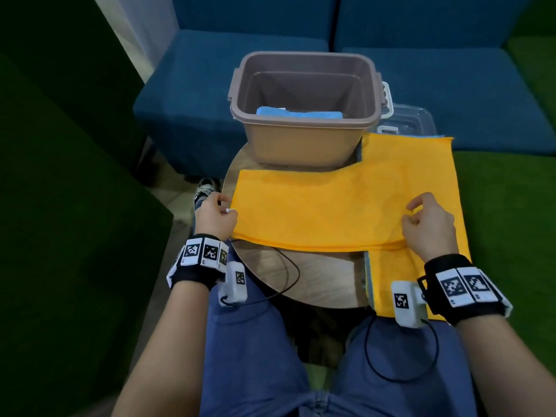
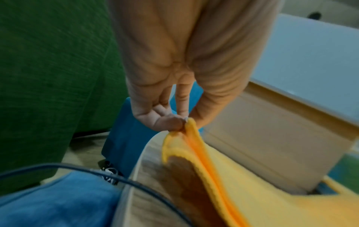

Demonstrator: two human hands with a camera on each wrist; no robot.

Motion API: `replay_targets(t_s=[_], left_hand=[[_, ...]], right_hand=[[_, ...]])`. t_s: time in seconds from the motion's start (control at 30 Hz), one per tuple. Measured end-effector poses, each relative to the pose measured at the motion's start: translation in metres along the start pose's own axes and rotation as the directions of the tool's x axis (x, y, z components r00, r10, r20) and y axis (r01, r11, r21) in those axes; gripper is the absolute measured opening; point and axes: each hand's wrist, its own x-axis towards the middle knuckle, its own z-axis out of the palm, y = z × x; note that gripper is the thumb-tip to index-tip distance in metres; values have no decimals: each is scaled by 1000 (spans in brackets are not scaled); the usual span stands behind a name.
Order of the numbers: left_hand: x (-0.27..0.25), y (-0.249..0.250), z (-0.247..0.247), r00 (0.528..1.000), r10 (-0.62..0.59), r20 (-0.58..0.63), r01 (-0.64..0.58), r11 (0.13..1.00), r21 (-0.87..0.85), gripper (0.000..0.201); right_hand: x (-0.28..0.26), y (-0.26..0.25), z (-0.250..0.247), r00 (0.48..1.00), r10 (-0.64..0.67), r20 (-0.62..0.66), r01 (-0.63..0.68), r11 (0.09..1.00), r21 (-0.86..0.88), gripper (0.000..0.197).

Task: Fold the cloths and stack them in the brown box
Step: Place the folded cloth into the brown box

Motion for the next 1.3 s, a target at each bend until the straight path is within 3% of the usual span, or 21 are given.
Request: replay_targets(t_s=[0.13,0.33,0.47,0.63,0.8,1.0,1.2,1.3], left_hand=[[-3,-2,4,999,-27,-46,26,999,-31,30],[-9,-14,8,993,4,-115,-17,993,-115,27],[-17,-20,-2,985,6,-171,-47,971,-234,25],[-26,-30,-1,997,-43,-64,30,981,-192,17],[-27,-26,3,981,-173,91,182,977,-110,36],[-16,-13,9,978,-207,-1,206,977,-60,35],[-12,-8,6,976,-211,46,214,973,-90,31],[-15,-13,7,975,-217,42,220,973,-72,25]], right_hand=[[-4,-2,-3,993,-84,-80,89,994,62,16],[-10,6,2,998,-58,-8,58,992,114,25],[-11,9,0,998,-56,-25,59,989,133,16],[-18,7,1,999,-22,32,20,999,50,40],[-19,4,4,992,46,121,-55,996,75,47],[-17,-3,-2,989,107,104,-122,982,144,49],[-12,-3,-5,974,155,167,-185,965,185,64],[-13,-2,-2,973,167,162,-195,965,175,63]])
